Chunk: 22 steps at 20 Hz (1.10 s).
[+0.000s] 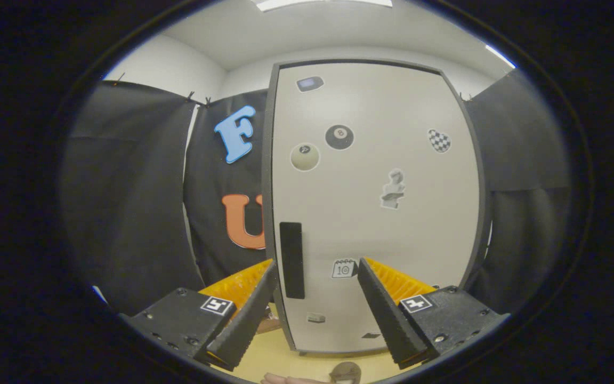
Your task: Open the shoe cabinet door, grab the shoes and put them into the shoe cabinet, then close the shoe cabinet door.
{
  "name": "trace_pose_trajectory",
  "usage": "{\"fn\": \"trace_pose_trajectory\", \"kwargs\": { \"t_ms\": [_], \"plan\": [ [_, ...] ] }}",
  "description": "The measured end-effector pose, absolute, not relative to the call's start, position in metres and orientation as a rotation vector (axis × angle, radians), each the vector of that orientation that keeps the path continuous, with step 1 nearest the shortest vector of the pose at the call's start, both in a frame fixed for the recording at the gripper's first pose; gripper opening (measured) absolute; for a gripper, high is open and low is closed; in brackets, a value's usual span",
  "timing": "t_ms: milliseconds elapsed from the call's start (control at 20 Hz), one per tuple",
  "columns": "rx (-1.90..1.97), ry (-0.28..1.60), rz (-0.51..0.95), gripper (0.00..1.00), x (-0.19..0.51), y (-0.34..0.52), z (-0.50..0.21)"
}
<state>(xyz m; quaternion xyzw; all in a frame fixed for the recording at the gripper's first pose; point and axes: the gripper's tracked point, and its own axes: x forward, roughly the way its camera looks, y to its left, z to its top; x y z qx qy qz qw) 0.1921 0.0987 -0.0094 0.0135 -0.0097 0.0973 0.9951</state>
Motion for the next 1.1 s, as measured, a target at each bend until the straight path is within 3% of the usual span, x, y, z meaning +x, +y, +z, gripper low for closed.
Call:
{"fn": "trace_pose_trajectory", "kwargs": {
  "t_ms": [400, 500, 700, 850, 1100],
  "plan": [
    [-0.027, 0.018, 0.199, 0.92, 0.250, 0.146, -0.026],
    [-0.026, 0.019, 0.139, 0.85, 0.262, 0.138, -0.027],
    [0.060, 0.053, 0.135, 0.41, 0.276, 0.128, -0.038],
    [-0.005, 0.046, 0.154, 0.33, 0.275, 0.126, -0.040],
    [-0.017, 0.062, 0.201, 0.31, 0.257, 0.125, -0.040]
  ]
}}
